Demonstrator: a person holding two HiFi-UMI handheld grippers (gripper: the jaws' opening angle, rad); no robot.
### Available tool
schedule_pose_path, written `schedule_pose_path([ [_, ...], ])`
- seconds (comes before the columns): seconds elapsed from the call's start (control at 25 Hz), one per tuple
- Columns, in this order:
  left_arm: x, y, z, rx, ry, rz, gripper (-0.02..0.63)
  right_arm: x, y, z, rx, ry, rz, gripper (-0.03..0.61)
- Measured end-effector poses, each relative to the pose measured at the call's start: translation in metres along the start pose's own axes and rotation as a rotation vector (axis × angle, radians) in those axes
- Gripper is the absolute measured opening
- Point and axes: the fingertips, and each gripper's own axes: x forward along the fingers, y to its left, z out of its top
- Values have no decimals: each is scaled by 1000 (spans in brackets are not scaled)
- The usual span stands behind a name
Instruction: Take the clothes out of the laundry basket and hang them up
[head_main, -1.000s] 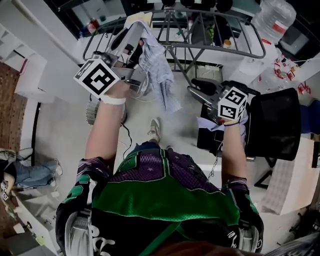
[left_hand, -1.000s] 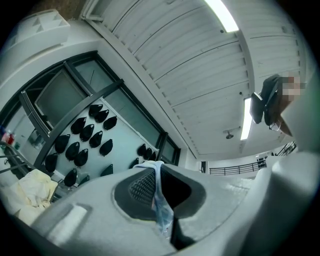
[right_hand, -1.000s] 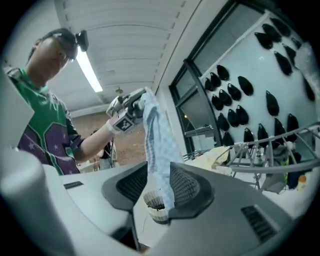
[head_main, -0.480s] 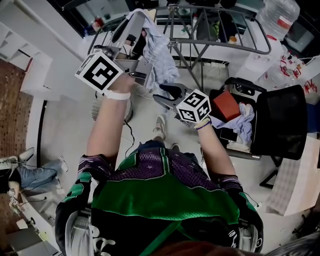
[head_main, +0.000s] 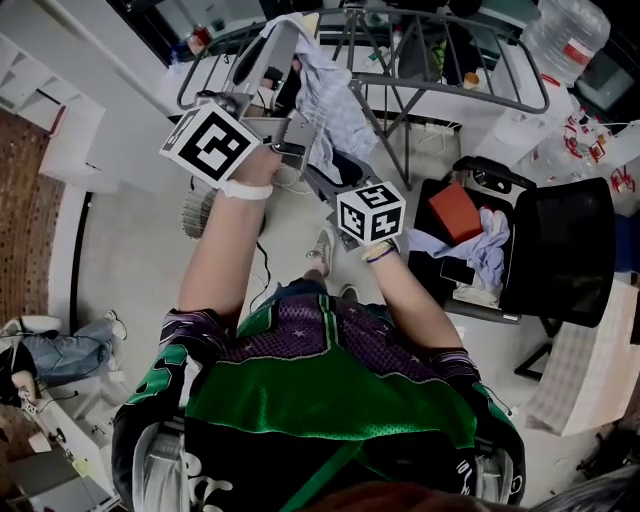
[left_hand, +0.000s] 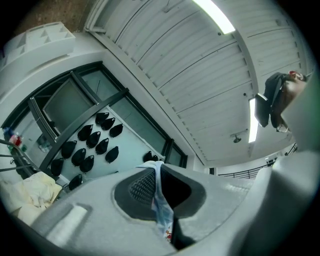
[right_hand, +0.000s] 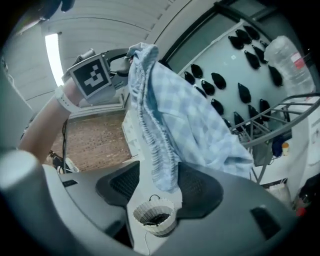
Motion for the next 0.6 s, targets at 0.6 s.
schedule_pose_path([
  [0.6,-20,55,11,-4,-10,76,20,-55,-93,46,-44,-55,-257,37],
])
